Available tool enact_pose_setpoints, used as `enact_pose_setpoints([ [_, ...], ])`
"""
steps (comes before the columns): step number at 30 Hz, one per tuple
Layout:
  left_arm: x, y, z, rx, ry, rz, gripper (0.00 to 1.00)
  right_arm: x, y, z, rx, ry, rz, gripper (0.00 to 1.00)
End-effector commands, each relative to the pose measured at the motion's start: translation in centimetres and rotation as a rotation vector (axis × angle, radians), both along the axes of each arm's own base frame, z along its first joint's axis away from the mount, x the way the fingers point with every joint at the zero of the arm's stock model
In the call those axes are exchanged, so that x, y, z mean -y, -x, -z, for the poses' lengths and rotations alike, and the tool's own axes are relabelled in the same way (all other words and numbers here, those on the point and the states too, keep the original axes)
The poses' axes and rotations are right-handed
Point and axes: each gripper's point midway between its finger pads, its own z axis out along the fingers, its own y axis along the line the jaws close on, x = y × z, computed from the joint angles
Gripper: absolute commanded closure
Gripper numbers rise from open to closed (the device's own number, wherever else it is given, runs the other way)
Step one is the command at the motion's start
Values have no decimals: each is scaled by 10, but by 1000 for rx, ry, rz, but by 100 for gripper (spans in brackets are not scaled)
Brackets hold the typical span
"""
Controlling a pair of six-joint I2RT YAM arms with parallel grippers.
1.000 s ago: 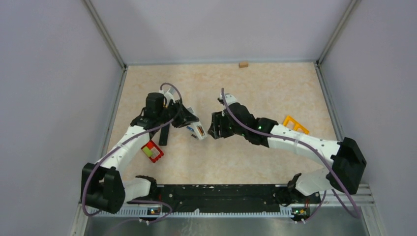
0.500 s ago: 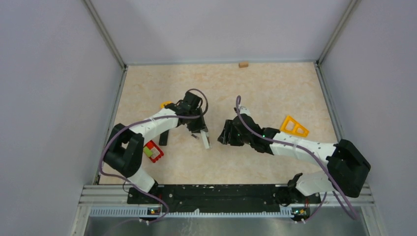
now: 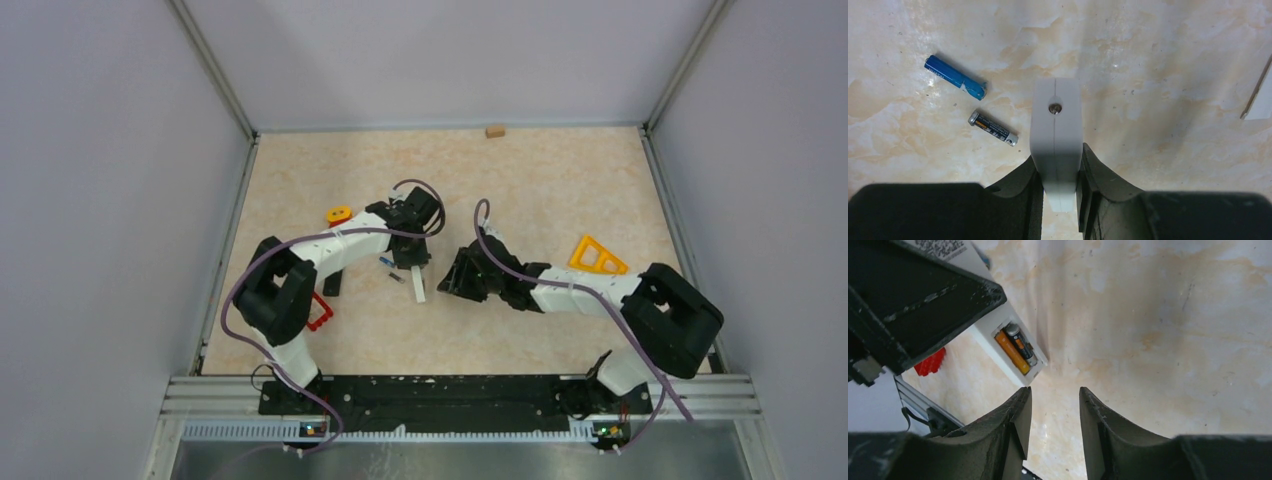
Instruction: Load the batteries into the remote control
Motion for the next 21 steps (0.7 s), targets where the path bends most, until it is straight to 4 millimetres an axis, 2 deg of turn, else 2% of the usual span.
enact_pose_setpoints([
  [1, 0, -9, -4, 25, -20, -21, 100, -12, -25, -6, 11, -148, 93, 60],
  [4, 3, -7, -1, 16, -2, -13, 100, -23, -30, -5, -1, -190, 81, 58],
  [10, 4, -8, -2, 30, 9, -9, 100, -42, -38, -5, -19, -229, 62, 46],
  [21, 9, -8, -4, 41, 33, 15, 100, -48, -51, -2, -26, -228, 86, 46],
])
